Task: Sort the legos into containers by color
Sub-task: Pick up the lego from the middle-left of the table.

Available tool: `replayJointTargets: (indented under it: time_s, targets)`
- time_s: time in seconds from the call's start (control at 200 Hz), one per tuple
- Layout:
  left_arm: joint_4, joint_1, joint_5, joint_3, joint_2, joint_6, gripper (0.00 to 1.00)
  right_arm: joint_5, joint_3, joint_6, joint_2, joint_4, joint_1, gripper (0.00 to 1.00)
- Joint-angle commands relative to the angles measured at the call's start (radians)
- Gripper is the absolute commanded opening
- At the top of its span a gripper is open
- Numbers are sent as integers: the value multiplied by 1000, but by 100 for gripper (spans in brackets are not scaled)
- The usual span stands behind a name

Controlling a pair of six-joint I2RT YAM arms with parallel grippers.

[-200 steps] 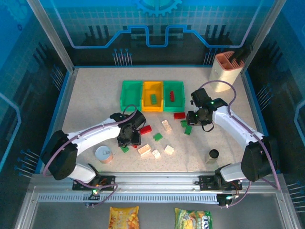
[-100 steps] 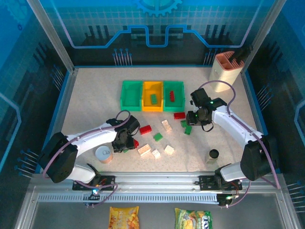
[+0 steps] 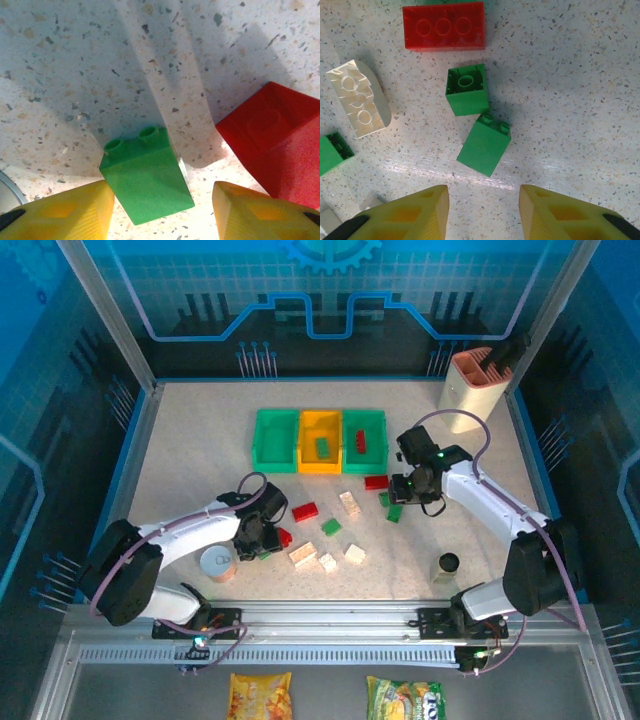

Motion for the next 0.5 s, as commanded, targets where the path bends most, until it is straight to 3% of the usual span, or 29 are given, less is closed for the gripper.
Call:
replayJointTargets:
  time_s: [0.0,0.495]
  targets:
    - [25,16,-17,-44,26,-12,53,2,24,-3,11,-23,19,43]
    - [59,27,-12,-55,49,5,42,20,32,23,12,-39,49,43]
